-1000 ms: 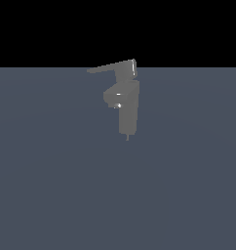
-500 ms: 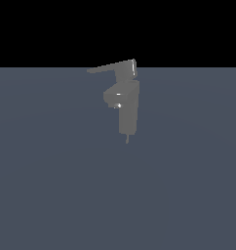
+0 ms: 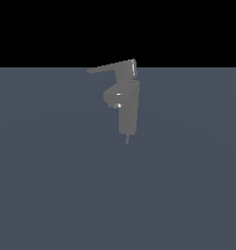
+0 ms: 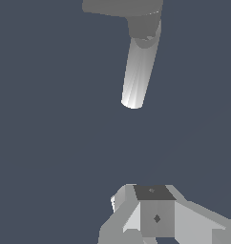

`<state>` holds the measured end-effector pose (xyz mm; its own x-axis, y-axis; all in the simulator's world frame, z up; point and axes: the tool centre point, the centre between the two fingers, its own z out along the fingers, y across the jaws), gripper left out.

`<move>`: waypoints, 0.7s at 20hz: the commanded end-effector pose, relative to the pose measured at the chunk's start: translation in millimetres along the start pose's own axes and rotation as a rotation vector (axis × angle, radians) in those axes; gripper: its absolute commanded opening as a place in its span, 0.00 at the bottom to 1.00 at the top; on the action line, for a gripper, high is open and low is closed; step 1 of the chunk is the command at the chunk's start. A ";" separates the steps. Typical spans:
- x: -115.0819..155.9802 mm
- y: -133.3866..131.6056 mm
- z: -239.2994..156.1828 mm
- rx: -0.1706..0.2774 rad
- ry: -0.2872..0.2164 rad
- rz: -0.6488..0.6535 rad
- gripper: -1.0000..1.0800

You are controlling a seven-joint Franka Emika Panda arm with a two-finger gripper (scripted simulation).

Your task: Turn on the faucet by rotating a designated handle.

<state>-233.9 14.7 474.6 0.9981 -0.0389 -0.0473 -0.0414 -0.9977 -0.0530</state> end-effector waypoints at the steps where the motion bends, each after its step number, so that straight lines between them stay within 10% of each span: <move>1: 7.4 -1.0 -0.7 0.008 -0.005 0.035 0.00; 14: 72.9 -9.2 1.1 0.054 -0.052 0.338 0.00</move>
<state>-169.6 20.3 472.0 0.9389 -0.3253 -0.1126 -0.3348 -0.9390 -0.0789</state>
